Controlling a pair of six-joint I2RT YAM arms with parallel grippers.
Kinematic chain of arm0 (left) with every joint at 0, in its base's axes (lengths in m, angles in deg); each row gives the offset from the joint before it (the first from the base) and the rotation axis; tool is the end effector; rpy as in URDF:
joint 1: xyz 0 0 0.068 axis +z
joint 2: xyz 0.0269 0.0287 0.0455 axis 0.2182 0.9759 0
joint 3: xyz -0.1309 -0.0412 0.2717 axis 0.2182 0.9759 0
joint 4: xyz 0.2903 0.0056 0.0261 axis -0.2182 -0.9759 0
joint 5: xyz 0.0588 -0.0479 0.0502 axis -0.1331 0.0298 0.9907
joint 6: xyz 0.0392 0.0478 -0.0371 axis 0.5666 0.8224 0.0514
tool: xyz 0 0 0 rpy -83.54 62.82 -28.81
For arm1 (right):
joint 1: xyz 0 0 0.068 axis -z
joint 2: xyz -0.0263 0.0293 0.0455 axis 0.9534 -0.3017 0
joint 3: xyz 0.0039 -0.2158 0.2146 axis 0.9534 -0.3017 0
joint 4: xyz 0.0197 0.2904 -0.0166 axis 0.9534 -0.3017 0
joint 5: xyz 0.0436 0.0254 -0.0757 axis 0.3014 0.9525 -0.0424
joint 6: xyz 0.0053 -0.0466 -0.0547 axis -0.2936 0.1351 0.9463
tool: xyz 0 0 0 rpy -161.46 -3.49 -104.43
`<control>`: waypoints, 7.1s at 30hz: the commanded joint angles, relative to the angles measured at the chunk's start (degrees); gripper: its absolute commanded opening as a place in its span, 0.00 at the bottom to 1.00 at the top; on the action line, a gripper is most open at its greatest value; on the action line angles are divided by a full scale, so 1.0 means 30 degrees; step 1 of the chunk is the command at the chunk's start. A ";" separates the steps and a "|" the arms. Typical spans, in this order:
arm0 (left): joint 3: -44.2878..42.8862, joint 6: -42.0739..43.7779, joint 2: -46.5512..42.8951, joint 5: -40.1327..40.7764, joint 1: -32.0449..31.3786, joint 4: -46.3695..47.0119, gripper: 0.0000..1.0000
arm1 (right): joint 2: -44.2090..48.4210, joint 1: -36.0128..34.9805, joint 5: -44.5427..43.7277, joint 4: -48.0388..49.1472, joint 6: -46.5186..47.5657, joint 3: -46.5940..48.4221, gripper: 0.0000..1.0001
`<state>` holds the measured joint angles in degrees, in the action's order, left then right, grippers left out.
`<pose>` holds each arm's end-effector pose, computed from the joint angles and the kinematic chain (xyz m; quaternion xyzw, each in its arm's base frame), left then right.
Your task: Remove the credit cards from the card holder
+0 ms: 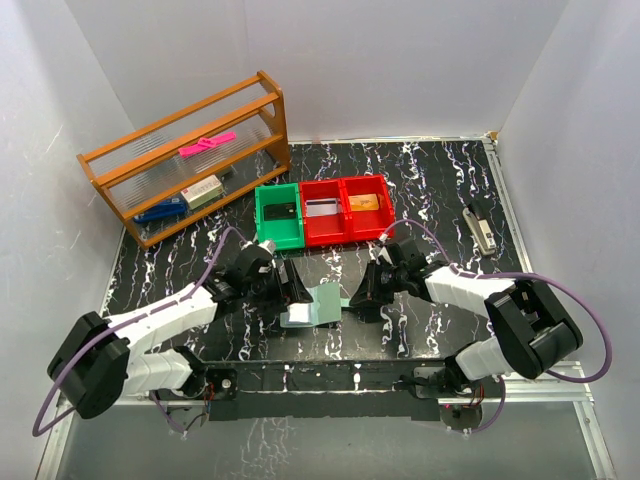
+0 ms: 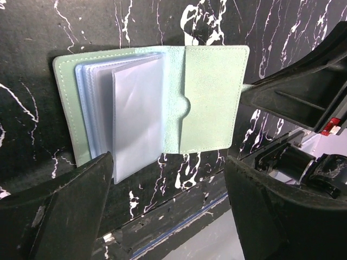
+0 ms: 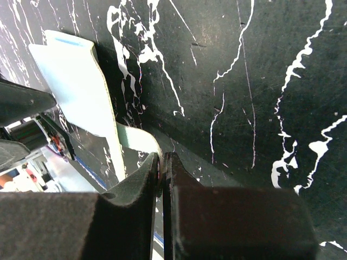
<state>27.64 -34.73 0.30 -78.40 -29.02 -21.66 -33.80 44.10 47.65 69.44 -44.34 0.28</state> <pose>0.1893 -0.1829 0.1883 -0.0646 0.9073 -0.3587 0.2096 0.2202 0.1515 0.1304 0.0310 0.9295 0.3556 0.0931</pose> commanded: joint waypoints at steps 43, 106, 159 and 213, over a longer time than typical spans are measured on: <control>-0.1862 0.1255 0.1772 0.0156 0.0099 -0.1717 0.68 | 0.0401 0.0123 -0.0036 0.1617 -0.1281 -0.0782 0.05; -0.2748 0.1321 0.7269 -0.5806 -0.0834 0.4162 0.56 | 0.4545 0.0004 -0.0966 -0.0846 -0.2480 0.3310 0.30; -0.1645 0.1795 0.0258 0.2691 -0.1745 -0.1869 0.65 | -0.2357 -0.2746 -0.2129 -0.0258 -0.1277 0.2953 0.19; 0.0226 -0.3166 -0.6884 0.8589 -0.1710 -0.7083 0.55 | -0.7509 -1.0295 -1.0079 -0.5093 0.0080 1.0700 0.56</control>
<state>28.58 -44.78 -20.73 -52.15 -34.14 -43.27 -57.16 12.13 12.03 49.18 -42.42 35.86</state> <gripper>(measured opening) 0.552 0.573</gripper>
